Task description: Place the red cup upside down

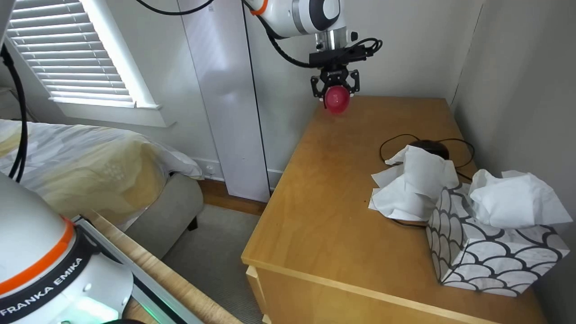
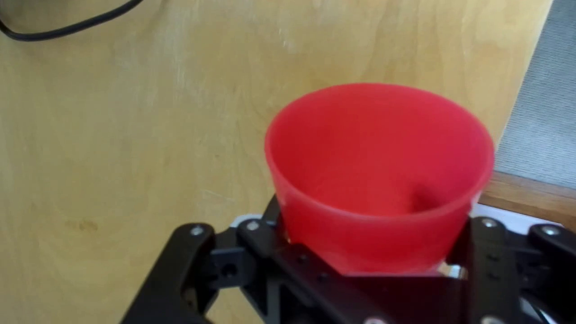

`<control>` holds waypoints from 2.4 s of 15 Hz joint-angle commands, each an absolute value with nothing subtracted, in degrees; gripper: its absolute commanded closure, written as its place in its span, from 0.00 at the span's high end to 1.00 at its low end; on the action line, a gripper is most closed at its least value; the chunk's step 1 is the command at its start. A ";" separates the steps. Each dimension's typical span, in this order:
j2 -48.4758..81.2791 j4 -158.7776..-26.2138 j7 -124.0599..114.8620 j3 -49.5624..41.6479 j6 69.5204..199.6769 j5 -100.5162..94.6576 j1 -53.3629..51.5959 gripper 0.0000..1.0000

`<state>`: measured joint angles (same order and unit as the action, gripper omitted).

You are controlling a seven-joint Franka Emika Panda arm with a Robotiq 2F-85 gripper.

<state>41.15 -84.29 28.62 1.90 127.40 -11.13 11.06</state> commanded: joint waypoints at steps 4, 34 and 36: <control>47.68 -84.06 29.48 2.47 140.61 -7.07 13.97 0.45; 58.01 -62.03 31.49 -5.17 115.43 -22.70 2.39 1.00; 59.91 -59.23 33.74 -5.60 112.25 -25.24 1.39 1.00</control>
